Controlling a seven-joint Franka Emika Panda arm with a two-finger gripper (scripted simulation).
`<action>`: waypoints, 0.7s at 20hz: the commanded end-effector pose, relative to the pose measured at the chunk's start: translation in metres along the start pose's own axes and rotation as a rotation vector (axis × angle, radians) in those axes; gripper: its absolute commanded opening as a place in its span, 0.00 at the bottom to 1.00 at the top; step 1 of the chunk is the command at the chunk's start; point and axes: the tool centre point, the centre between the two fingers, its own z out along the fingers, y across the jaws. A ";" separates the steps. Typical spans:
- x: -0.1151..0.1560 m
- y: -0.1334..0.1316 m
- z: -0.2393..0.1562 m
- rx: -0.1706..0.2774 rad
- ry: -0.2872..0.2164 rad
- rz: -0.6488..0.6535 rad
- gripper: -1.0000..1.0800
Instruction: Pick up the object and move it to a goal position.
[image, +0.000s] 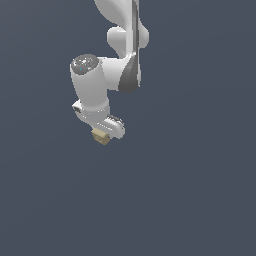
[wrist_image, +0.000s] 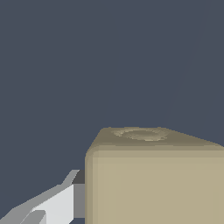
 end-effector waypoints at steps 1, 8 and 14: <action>-0.009 0.005 -0.023 0.000 0.000 0.000 0.00; -0.034 0.022 -0.091 0.000 0.000 0.001 0.00; -0.057 0.036 -0.154 -0.001 0.001 0.001 0.00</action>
